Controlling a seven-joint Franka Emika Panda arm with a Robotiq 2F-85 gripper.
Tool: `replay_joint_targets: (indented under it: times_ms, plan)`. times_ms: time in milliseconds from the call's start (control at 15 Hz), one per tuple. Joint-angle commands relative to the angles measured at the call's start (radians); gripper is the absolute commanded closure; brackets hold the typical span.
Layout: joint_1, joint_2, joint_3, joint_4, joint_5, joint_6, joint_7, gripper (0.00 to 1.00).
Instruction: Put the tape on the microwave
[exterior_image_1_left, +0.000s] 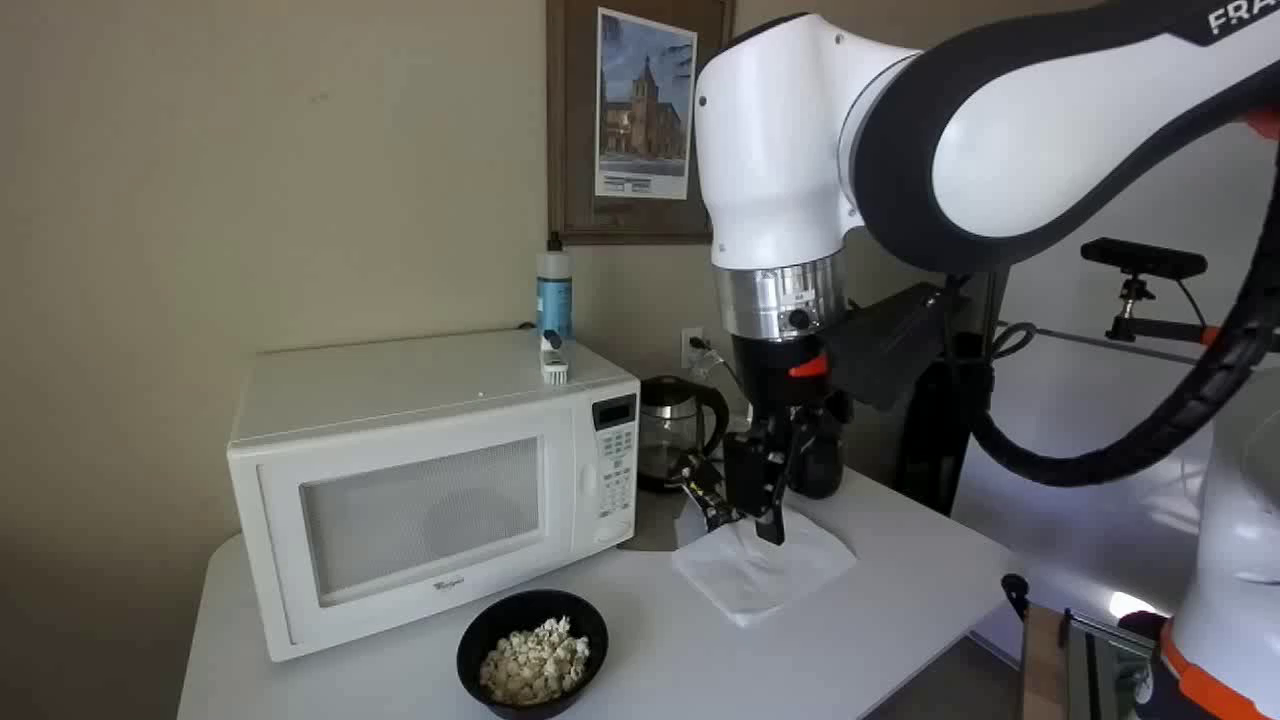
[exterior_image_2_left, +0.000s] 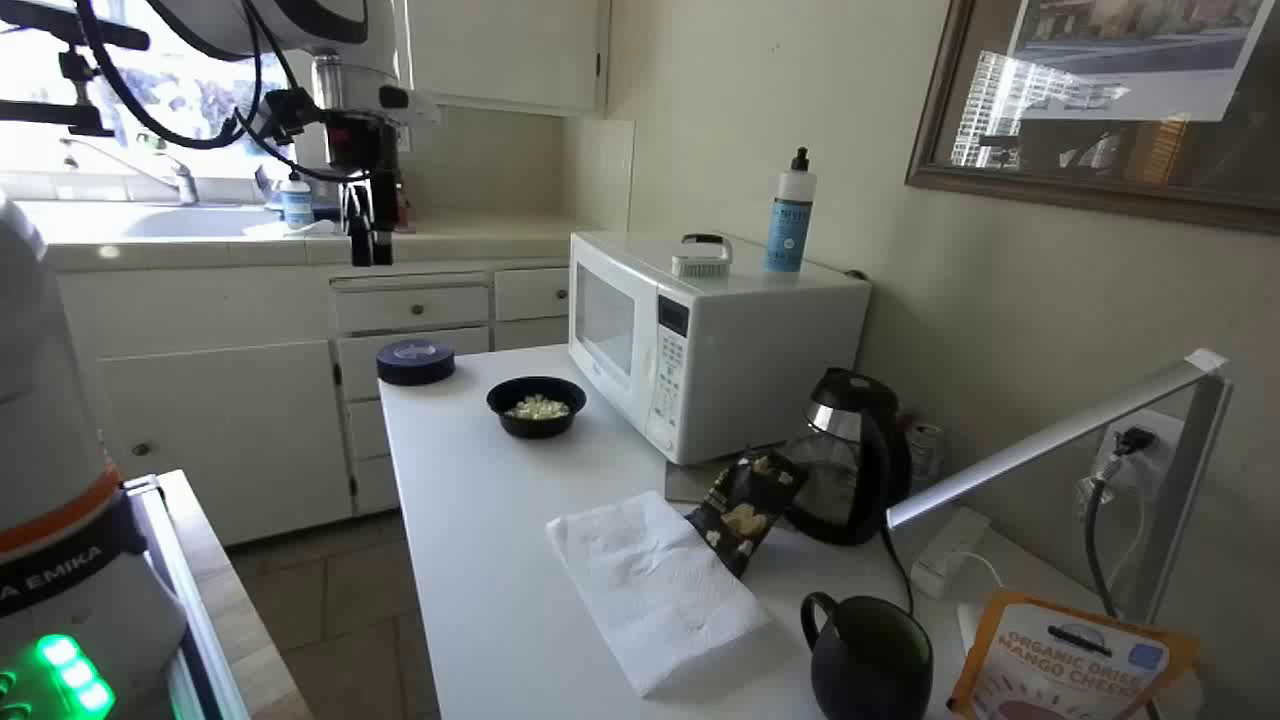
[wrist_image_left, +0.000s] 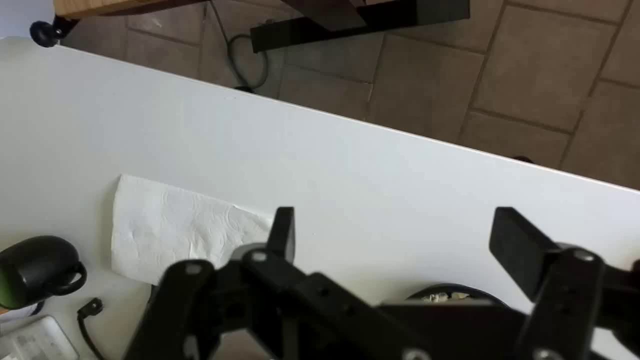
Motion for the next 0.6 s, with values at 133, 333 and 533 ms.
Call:
replay_joint_targets:
  times_ms: [133, 333, 533]
  plan:
    - [0.035, 0.007, -0.033, 0.002, -0.015, -0.003, 0.013, 0.00]
    - [0.035, 0.007, -0.033, 0.002, -0.015, -0.003, 0.013, 0.00]
    - [0.040, 0.028, -0.030, 0.014, -0.005, 0.006, 0.015, 0.00]
